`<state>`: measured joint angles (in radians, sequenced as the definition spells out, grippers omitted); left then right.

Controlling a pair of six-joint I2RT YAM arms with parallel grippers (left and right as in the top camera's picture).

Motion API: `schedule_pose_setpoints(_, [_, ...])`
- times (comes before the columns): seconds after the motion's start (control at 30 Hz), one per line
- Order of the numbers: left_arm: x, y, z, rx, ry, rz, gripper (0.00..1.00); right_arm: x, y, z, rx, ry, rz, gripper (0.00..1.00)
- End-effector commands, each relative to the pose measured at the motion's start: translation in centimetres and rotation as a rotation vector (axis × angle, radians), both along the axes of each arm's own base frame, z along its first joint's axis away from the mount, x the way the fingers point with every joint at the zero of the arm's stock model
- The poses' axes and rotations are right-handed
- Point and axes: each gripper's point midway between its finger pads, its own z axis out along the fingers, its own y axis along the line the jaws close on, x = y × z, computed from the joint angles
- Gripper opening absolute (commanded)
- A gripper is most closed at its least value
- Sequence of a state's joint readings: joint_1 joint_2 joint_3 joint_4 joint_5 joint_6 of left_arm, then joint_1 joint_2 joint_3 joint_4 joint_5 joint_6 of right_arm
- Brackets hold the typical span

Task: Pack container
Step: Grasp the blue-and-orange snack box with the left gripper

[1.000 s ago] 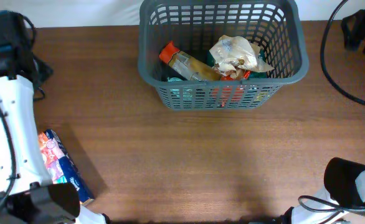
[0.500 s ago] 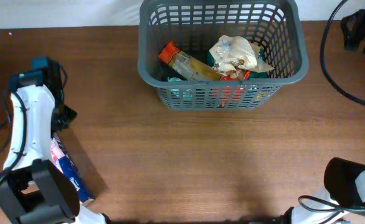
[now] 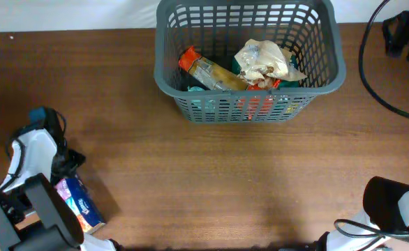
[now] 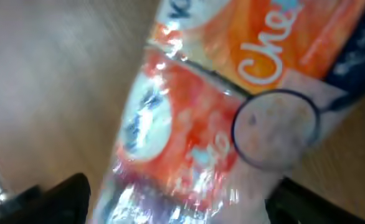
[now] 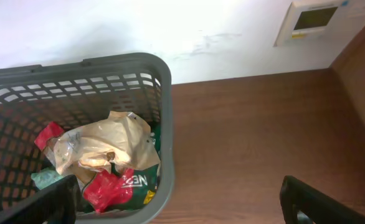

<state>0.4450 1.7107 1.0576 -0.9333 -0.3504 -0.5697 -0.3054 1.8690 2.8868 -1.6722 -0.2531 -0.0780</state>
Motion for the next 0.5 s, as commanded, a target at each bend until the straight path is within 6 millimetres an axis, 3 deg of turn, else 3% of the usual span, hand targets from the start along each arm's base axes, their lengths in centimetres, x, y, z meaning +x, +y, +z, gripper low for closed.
schedule_pose_setpoints(0.0, [0.5,-0.9,-1.8,-0.094,-0.048,-0.14,0.84,0.1,0.0,-0.2,0.014,0.005,-0.001,0.99])
schedule_pose_setpoints(0.13, [1.2,-0.7,-3.2,-0.086,-0.086,-0.227,0.86,0.1,0.0,-0.2,0.014,0.005,-0.001,0.99])
schedule_pose_setpoints(0.2, [1.4,-0.7,-3.9,-0.075,-0.1,-0.253,0.83,0.1,0.0,-0.2,0.014,0.005,-0.001,0.99])
schedule_pose_setpoints(0.37, [1.8,-0.5,-5.4,-0.034,-0.157,-0.279,0.22,0.1,0.0,-0.2,0.014,0.005,-0.001,0.99])
schedule_pose_setpoints(0.4, [1.9,-0.5,-5.7,-0.03,-0.167,-0.279,0.02,0.1,0.0,-0.2,0.014,0.005,-0.001,0.99])
schedule_pose_setpoints(0.47, [2.3,-0.7,-6.0,-0.034,-0.196,-0.283,0.01,0.1,0.0,-0.2,0.014,0.005,-0.001,0.99])
